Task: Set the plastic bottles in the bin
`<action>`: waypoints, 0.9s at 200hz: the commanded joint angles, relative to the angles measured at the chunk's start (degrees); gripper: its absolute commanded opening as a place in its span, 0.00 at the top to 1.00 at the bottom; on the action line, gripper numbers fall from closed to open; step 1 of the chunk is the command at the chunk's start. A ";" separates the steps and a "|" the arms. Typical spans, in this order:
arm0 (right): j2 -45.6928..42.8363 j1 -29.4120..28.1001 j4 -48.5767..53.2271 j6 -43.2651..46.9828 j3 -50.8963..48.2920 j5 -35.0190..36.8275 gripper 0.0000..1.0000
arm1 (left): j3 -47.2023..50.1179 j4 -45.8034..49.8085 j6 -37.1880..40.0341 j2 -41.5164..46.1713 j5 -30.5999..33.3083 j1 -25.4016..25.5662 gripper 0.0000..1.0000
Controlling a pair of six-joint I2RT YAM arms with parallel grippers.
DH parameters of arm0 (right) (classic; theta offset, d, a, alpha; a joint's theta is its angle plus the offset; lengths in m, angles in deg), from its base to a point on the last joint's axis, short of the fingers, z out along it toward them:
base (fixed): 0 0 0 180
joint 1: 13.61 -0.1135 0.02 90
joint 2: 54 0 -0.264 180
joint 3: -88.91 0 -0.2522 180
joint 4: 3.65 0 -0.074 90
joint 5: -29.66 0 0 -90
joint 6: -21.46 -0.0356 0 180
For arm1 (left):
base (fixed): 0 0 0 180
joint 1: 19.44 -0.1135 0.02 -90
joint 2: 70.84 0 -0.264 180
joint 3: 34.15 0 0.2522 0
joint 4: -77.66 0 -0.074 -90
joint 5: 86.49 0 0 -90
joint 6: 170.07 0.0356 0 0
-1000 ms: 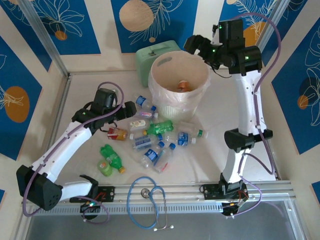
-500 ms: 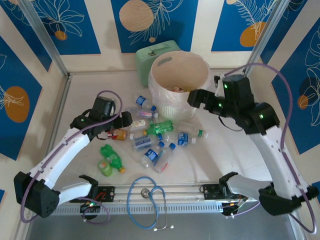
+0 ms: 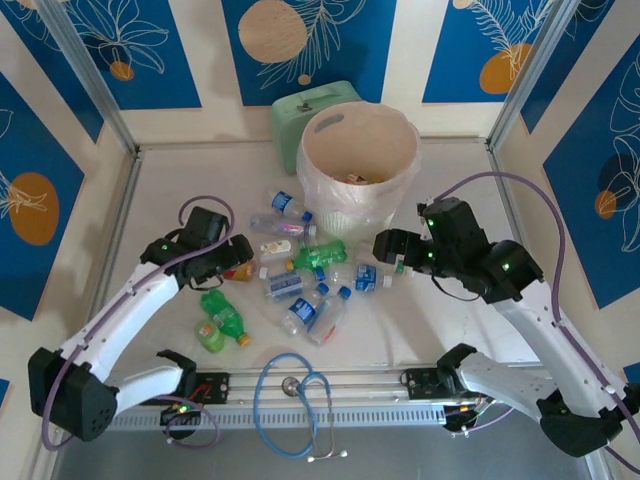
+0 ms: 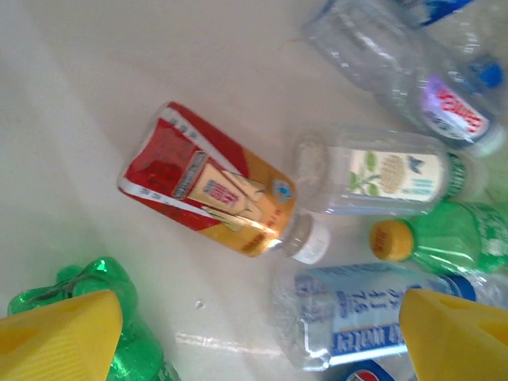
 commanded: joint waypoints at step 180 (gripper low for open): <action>-1.55 -2.52 -5.25 -4.03 -8.29 -1.32 0.05 | -3.42 -10.12 -15.77 -23.65 1.95 -4.22 0.10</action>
